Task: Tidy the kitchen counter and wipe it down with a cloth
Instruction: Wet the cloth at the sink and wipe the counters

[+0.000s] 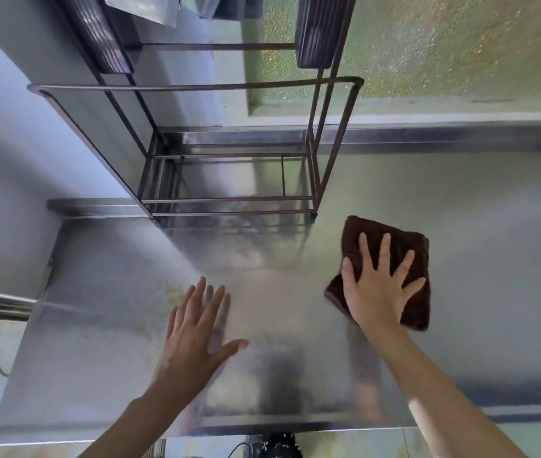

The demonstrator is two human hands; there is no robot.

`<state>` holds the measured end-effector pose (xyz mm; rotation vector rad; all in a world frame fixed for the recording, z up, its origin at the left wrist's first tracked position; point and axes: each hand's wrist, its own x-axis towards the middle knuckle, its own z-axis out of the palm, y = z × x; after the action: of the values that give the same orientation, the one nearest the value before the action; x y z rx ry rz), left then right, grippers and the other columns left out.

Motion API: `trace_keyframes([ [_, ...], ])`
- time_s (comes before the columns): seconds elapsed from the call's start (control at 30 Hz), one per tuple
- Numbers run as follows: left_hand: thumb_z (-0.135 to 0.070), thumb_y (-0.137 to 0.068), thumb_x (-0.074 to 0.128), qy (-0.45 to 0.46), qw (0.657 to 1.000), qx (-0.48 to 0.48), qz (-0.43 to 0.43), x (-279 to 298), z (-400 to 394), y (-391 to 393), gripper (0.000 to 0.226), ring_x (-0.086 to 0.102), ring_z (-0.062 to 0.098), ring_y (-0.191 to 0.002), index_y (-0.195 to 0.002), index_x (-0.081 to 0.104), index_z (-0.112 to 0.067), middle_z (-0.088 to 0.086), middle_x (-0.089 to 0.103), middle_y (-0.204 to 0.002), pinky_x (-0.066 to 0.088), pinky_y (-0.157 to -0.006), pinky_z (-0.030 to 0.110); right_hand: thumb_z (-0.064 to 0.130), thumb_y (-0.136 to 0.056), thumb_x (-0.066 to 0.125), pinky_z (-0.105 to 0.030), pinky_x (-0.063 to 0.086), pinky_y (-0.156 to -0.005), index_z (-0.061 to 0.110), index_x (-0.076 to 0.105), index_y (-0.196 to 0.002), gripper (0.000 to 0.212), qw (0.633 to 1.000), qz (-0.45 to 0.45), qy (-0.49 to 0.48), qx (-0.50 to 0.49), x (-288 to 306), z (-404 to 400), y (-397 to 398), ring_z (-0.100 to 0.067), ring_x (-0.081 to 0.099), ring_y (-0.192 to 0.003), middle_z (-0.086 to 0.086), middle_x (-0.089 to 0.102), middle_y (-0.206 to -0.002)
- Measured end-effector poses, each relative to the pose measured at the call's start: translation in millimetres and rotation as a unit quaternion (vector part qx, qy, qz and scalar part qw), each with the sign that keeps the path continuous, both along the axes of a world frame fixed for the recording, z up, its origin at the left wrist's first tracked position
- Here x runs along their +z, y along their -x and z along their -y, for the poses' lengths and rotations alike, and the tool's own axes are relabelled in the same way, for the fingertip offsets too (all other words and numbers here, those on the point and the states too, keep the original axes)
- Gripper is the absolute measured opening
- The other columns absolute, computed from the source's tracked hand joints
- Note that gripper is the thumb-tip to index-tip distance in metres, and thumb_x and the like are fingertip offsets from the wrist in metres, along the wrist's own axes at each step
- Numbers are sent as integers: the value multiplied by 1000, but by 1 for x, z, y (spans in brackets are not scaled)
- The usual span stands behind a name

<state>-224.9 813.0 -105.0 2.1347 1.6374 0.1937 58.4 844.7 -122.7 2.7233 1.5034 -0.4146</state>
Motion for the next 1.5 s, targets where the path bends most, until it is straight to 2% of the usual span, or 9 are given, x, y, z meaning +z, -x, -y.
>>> trace_keyframes([
  [0.27, -79, -75, 22, 15, 997, -10, -72, 13, -14, -6, 85, 28, 32, -135, -141, 20, -25, 8, 24, -149, 25, -103, 48, 51, -82, 37, -70, 33, -95, 42, 37, -138, 57, 944, 18, -28, 328, -4, 24, 42, -42, 36, -133, 2, 39, -148],
  [0.5, -75, -72, 34, 18, 998, 14, -65, 17, -20, 5, 88, 18, 25, -135, -141, 20, -22, 4, 18, -148, 22, -104, 45, 47, -95, 24, -69, 8, -108, 41, 15, -146, 53, 999, -11, -4, 53, 2, -23, 44, -39, -2, -143, 5, 5, -159],
  [0.73, -83, -67, 25, 53, 996, 25, -70, 17, -26, 45, 103, 29, 33, -137, -141, 29, -11, 12, 25, -150, 23, -107, 41, 48, -85, 36, -70, 32, -95, 40, 40, -136, 53, 946, -17, -18, 324, 4, 0, 111, -41, 37, -133, 4, 40, -147],
  [0.83, -88, -65, 16, 64, 996, 25, -56, 23, -36, 64, 110, 27, 34, -138, -140, 30, -9, 14, 26, -150, 27, -109, 48, 47, -87, 32, -70, 32, -95, 39, 40, -137, 52, 963, 18, -10, 270, 4, -4, 85, -41, 34, -134, 3, 37, -149],
  [1.0, -91, -59, 11, 63, 995, -12, -72, 23, -43, 106, 117, 18, 31, -141, -143, 21, -11, 13, 17, -153, 21, -112, 46, 44, -96, 25, -66, 5, -110, 39, 15, -147, 51, 999, -39, -4, 31, 8, -23, 130, -36, -5, -144, 5, 2, -159],
  [1.17, -90, -50, 27, 84, 987, -41, -133, 5, -30, 157, 124, -12, 19, -140, -146, -6, -18, 1, -17, -152, 3, -114, 44, 48, -89, 26, -70, 24, -100, 36, 37, -140, 53, 958, -36, -10, 285, 6, 5, 227, -44, 27, -137, -1, 33, -151],
  [1.23, -90, -49, 29, 85, 988, -44, -121, 7, -30, 171, 125, -13, 17, -140, -146, -6, -19, -1, -19, -151, -1, -111, 41, 51, -87, 20, -67, 22, -103, 40, 30, -141, 57, 942, -28, 8, 333, 5, 2, 216, -38, 22, -140, 6, 28, -153],
  [1.43, -89, -49, 30, 74, 989, -43, -118, 15, -30, 218, 125, 2, 23, -144, -146, 6, -13, 6, -1, -156, 9, -114, 41, 42, -96, 27, -58, 4, -114, 40, 15, -146, 51, 997, -51, -11, 53, 5, -8, 206, -30, -2, -145, 9, 4, -158],
  [1.5, -92, -44, 24, 92, 987, -48, -127, 10, -27, 229, 132, -7, 21, -142, -145, -3, -12, 5, -12, -153, 7, -115, 40, 42, -93, 31, -61, 14, -109, 36, 26, -144, 51, 994, -23, -29, 100, 6, 7, 257, -35, 12, -143, 3, 17, -157],
])
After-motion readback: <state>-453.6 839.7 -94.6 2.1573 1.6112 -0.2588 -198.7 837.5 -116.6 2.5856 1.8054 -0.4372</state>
